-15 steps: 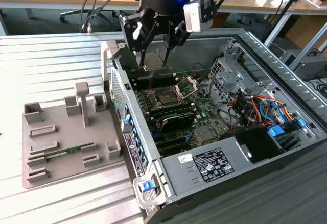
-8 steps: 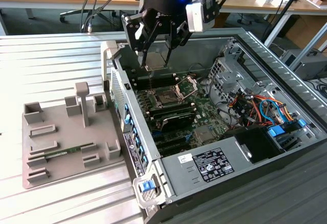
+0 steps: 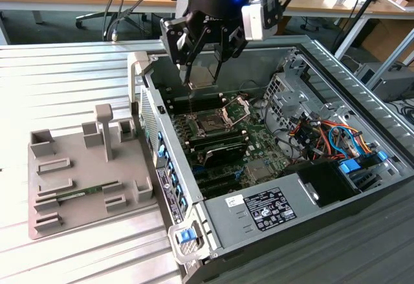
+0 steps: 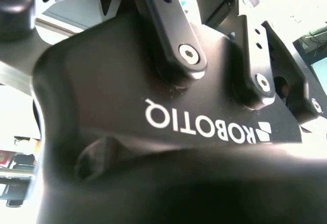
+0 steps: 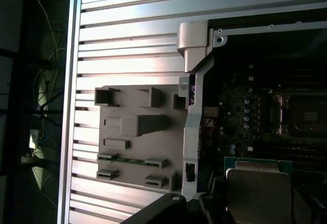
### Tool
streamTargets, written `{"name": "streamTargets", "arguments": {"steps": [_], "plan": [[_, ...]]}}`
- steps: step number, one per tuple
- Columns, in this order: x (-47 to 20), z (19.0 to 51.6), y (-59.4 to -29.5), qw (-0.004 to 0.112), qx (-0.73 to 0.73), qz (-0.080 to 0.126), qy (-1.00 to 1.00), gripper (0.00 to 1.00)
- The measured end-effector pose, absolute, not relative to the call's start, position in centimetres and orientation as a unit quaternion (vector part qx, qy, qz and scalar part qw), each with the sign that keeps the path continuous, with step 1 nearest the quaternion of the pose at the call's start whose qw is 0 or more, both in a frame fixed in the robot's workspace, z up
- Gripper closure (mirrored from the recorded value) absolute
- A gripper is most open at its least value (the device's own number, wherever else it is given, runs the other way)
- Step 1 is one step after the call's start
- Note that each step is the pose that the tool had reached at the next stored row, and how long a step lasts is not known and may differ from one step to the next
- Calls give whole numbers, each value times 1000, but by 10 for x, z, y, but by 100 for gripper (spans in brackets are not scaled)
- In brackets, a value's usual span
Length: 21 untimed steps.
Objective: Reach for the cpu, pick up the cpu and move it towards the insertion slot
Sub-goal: 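Pick up the cpu and move it towards the insertion slot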
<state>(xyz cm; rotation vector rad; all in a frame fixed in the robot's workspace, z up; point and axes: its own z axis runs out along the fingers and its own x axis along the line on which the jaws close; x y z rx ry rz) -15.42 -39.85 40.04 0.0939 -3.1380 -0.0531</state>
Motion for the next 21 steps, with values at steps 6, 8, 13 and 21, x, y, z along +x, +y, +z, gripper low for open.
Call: {"name": "streamTargets", "arguments": {"steps": [6,8,13,21], "plan": [[-150,400,-398,1,30,-17,-999,45],[-149,400,-398,1,30,-17,-999,45],[-144,400,-398,1,30,-17,-999,45],[-138,400,-398,1,30,-17,-999,45]]}}
